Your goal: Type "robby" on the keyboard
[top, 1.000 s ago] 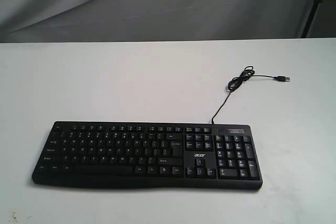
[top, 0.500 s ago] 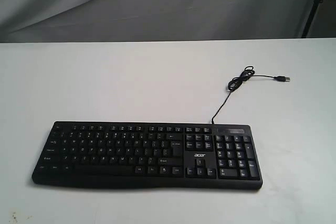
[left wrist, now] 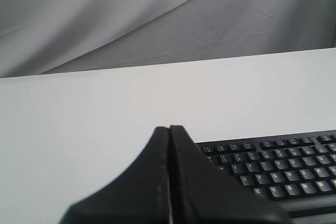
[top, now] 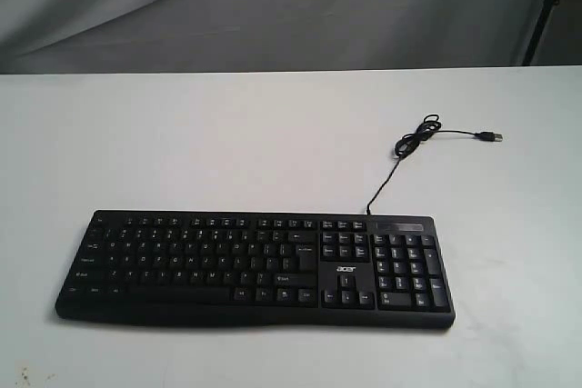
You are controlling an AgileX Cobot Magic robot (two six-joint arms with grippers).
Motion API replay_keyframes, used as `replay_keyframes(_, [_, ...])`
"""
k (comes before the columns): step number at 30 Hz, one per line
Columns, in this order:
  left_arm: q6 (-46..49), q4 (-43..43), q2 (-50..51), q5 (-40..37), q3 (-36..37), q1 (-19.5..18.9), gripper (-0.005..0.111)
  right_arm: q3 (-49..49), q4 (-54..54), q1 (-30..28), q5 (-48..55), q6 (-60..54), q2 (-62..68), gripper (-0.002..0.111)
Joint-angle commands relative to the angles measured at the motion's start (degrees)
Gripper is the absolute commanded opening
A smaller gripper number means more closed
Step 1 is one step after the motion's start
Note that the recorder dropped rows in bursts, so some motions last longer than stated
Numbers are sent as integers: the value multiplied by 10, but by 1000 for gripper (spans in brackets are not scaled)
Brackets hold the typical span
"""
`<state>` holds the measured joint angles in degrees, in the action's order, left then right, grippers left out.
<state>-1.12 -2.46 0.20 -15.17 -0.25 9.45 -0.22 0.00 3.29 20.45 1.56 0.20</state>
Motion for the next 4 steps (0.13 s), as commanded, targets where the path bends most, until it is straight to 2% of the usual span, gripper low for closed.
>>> replay_keyframes(1, [-2,-3,-2,3,2,4,0,2,6,2,-2,2,-2,0])
replay_keyframes(4, [-2,-3,-2,3,2,4,0,2,6,2,-2,2,-2,0])
